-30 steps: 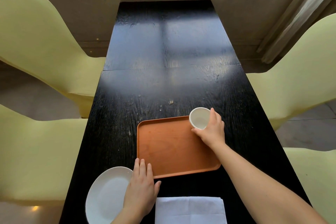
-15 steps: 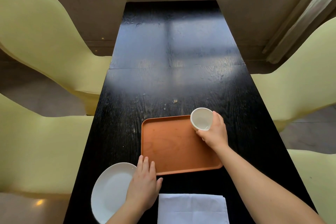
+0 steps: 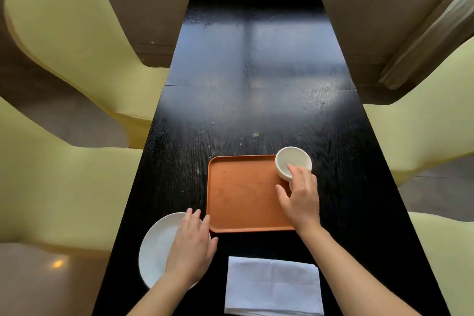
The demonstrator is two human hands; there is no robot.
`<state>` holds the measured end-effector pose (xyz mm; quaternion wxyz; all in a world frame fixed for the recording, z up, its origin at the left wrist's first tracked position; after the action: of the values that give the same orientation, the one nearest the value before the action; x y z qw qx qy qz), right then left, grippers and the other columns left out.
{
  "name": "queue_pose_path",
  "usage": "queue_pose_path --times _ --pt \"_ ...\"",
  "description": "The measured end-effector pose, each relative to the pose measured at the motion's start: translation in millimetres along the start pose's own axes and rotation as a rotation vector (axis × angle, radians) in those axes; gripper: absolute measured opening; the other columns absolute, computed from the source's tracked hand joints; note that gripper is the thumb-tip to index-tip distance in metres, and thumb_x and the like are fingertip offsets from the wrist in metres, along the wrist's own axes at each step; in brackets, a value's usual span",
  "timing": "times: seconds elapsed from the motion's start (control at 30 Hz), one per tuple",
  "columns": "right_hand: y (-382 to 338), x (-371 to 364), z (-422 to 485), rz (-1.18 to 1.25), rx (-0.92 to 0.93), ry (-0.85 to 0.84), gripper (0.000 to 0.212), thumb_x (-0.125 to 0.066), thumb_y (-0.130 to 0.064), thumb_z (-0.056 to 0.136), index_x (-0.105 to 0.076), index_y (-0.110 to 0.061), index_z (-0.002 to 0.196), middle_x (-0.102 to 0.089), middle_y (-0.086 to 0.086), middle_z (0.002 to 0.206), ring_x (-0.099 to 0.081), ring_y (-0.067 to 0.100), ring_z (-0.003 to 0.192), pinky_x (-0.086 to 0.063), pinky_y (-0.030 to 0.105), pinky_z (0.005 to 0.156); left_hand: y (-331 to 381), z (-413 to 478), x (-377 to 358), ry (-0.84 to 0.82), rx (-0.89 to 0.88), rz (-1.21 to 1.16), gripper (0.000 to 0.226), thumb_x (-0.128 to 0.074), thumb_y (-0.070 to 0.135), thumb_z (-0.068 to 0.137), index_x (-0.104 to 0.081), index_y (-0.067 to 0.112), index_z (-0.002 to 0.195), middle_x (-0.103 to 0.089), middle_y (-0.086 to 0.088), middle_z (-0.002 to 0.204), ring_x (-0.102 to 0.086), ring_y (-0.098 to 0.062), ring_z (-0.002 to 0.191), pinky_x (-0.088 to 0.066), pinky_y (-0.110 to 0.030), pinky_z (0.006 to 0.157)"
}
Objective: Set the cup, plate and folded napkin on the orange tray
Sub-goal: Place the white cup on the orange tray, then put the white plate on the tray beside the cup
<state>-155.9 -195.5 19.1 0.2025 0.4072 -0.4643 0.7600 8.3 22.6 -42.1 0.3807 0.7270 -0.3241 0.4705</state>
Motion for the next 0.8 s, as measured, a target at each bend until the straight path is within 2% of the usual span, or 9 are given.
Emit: queue_pose_path --times 0.07,0.17,0.23,0.33,0.43,0.53,0.63,0.73,0.8 --pt "-17.6 -7.7 -22.5 0.097 0.005 -0.089 0.034 -0.079 -0.010 0.080 -0.068 -0.007 0.113 -0.069 0.007 0.103 -0.062 0.021 0.095 -0.055 0.036 0.084 -18.3 -12.4 6.1 0.061 0.046 0.020 0.056 -0.062 0.036 0.090 -0.051 0.006 0.136 -0.049 -0.020 0.144 -0.033 -0.040 0.141 -0.030 -0.050 0.114" --pt "-44.6 -32.5 -65.1 0.189 -0.047 -0.334 0.006 -0.073 -0.017 0.086 -0.075 -0.018 0.091 -0.073 -0.007 0.085 -0.064 0.006 0.078 -0.053 0.024 0.072 -48.0 -29.7 7.5 0.071 0.195 -0.008 0.062 -0.062 0.036 0.090 -0.044 0.008 0.142 -0.042 -0.021 0.149 -0.029 -0.041 0.143 -0.029 -0.054 0.113" --pt "-56.6 -53.7 -94.0 0.198 -0.133 -0.499 0.009 -0.069 -0.027 0.087 -0.076 -0.022 0.085 -0.074 -0.009 0.081 -0.065 0.006 0.076 -0.049 0.024 0.069 -64.8 -38.2 4.5 0.058 0.272 -0.037 0.068 -0.053 0.042 0.093 -0.031 0.010 0.149 -0.032 -0.019 0.155 -0.020 -0.038 0.146 -0.027 -0.053 0.115" --pt "-62.2 -81.3 -123.5 0.091 -0.277 -0.710 0.024 -0.062 -0.044 0.087 -0.077 -0.024 0.090 -0.075 -0.011 0.087 -0.066 0.008 0.084 -0.045 0.026 0.071 -81.6 -46.7 0.0 0.053 0.356 -0.114 0.073 -0.046 0.048 0.095 -0.018 0.013 0.152 -0.023 -0.016 0.159 -0.014 -0.033 0.148 -0.030 -0.049 0.115" --pt "-68.8 -95.6 -133.8 0.052 -0.346 -0.765 0.030 -0.061 -0.050 0.085 -0.075 -0.024 0.089 -0.073 -0.010 0.086 -0.066 0.009 0.084 -0.044 0.026 0.069 -90.3 -50.2 -3.1 0.046 0.408 -0.189 0.077 -0.042 0.053 0.094 -0.011 0.014 0.153 -0.021 -0.015 0.160 -0.016 -0.030 0.148 -0.034 -0.048 0.112" --pt "-77.3 -105.1 -134.6 0.066 -0.404 -0.784 0.025 -0.064 -0.047 0.081 -0.072 -0.024 0.080 -0.072 -0.007 0.075 -0.069 0.013 0.073 -0.054 0.030 0.070 -94.5 -50.6 -4.6 0.041 0.408 -0.195 0.079 -0.041 0.055 0.094 -0.009 0.014 0.153 -0.022 -0.015 0.160 -0.022 -0.028 0.146 -0.036 -0.047 0.110" --pt "-81.9 -110.8 -134.1 0.144 -0.495 -0.798 0.012 -0.066 -0.034 0.079 -0.069 -0.022 0.076 -0.072 -0.002 0.066 -0.071 0.016 0.061 -0.062 0.039 0.066 -95.1 -51.5 -5.0 0.031 0.411 -0.183 0.078 -0.039 0.056 0.094 -0.009 0.014 0.153 -0.021 -0.013 0.161 -0.022 -0.026 0.146 -0.036 -0.047 0.110" --pt "-87.2 -112.7 -134.5 0.253 -0.574 -0.779 0.008 -0.059 -0.017 0.079 -0.065 -0.019 0.074 -0.072 0.003 0.063 -0.068 0.013 0.046 -0.062 0.035 0.054 -96.6 -52.8 -3.5 0.034 0.409 -0.176 0.078 -0.037 0.058 0.094 -0.009 0.015 0.154 -0.022 -0.011 0.161 -0.023 -0.024 0.146 -0.035 -0.046 0.109" --pt "-91.2 -109.5 -132.3 0.328 -0.568 -0.736 0.006 -0.057 -0.013 0.077 -0.062 -0.015 0.074 -0.071 0.004 0.065 -0.068 0.015 0.045 -0.062 0.040 0.058 -99.6 -54.1 -2.7 0.032 0.409 -0.190 0.078 -0.035 0.059 0.094 -0.010 0.015 0.154 -0.023 -0.009 0.161 -0.023 -0.022 0.146 -0.035 -0.045 0.108"
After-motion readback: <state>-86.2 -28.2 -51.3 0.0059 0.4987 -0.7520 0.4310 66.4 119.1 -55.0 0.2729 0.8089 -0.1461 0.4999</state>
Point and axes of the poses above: each hand's wrist, its own z-axis towards the middle knuckle, its own x-axis out of the back of the hand, y = z × x, the point moved 3 cm from there along z, towards the middle knuckle
